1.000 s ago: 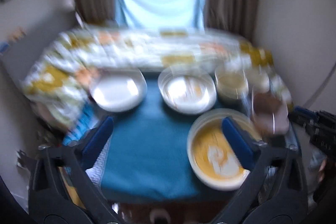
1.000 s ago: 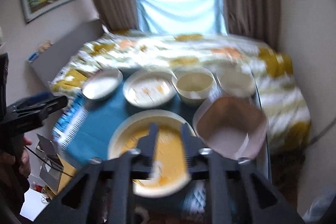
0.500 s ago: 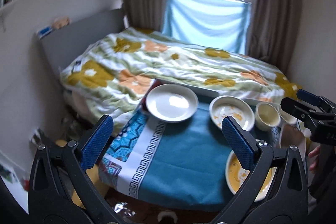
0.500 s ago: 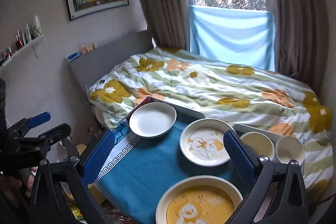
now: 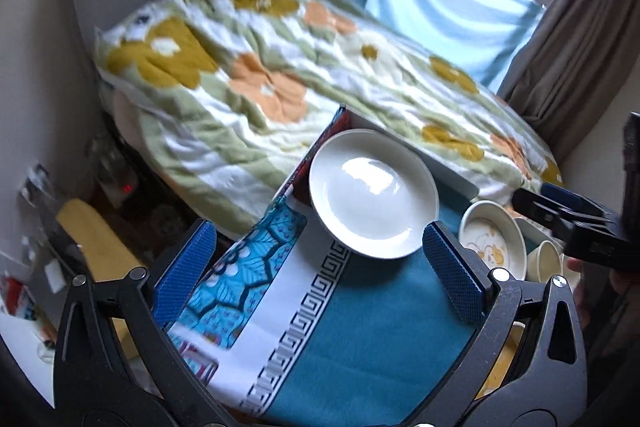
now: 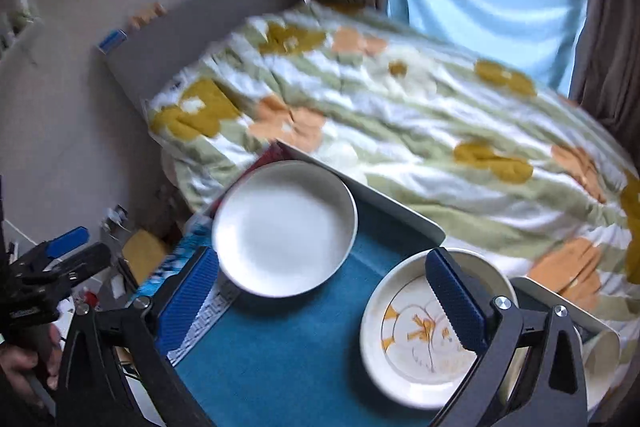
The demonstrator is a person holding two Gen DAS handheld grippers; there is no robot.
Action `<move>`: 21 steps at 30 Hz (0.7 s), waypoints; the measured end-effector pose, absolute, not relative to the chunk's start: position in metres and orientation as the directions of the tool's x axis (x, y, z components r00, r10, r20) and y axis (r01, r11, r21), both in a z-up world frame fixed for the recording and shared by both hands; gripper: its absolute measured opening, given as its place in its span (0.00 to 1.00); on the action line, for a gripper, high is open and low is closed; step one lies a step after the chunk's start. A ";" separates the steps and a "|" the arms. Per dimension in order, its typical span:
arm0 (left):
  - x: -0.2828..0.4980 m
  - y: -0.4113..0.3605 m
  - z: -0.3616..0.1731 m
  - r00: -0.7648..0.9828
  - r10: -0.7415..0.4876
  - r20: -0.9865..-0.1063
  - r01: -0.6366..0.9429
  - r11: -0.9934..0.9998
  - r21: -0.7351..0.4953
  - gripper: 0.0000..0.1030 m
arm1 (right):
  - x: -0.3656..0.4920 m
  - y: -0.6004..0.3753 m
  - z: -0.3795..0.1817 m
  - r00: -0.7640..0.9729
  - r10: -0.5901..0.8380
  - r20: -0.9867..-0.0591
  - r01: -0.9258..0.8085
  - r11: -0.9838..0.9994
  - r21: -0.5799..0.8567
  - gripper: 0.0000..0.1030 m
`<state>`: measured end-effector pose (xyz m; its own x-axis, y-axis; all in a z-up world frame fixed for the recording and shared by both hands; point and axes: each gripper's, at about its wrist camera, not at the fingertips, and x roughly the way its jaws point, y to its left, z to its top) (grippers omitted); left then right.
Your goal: Organize plates and bowls
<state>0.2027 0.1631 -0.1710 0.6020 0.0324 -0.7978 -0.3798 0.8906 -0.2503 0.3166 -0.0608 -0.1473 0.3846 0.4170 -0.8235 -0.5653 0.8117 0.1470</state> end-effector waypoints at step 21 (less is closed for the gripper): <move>0.313 0.177 -0.298 0.405 -0.140 -0.904 -0.410 0.855 -0.316 0.43 | 0.416 -0.021 -0.275 0.082 0.385 -0.919 -0.571 0.774 0.273 0.42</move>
